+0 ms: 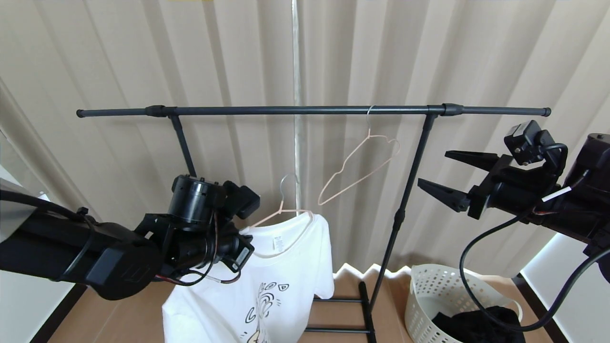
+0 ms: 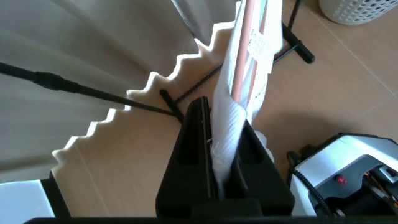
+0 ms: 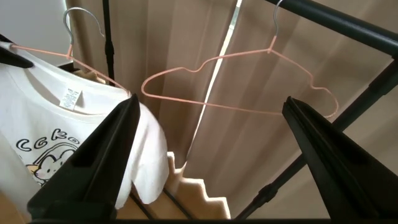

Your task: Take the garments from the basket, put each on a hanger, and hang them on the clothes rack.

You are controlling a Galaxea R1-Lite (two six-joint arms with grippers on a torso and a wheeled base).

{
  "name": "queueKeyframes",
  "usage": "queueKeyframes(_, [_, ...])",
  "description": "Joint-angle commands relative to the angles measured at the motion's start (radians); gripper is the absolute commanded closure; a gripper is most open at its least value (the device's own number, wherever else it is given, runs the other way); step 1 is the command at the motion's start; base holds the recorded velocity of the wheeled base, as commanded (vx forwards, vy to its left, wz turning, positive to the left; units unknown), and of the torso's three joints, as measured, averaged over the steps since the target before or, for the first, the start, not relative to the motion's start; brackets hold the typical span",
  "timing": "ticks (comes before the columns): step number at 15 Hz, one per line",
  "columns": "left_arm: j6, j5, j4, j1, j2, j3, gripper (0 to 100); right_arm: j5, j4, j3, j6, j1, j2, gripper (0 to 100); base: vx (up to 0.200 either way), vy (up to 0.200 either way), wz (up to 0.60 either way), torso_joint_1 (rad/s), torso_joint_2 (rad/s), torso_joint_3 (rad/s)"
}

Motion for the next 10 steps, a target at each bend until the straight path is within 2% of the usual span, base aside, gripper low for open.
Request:
queueKeyframes(1, [0.000,0.001,-0.011,0.015,0.044,-0.002,100,0.000,0.000,0.002,-0.001,0.000,0.003,0,0.000,0.000,0.00,0.000,0.00,0.000])
queueKeyframes(4, [-0.002,0.012,-0.050,0.028,0.062,-0.034,100,0.000,0.000,0.002,-0.001,0.000,0.002,0,0.000,0.000,0.00,0.000,0.00,0.000])
queueKeyframes(6, [-0.005,0.054,-0.067,0.036,0.077,-0.080,100,0.000,-0.002,0.000,-0.001,0.000,0.002,0,0.000,0.000,0.00,0.000,0.00,0.000])
queueKeyframes(10, [-0.101,0.074,-0.071,0.062,0.125,-0.311,100,0.000,0.000,-0.005,-0.001,0.000,0.002,0,0.000,0.000,0.00,0.000,0.00,0.000])
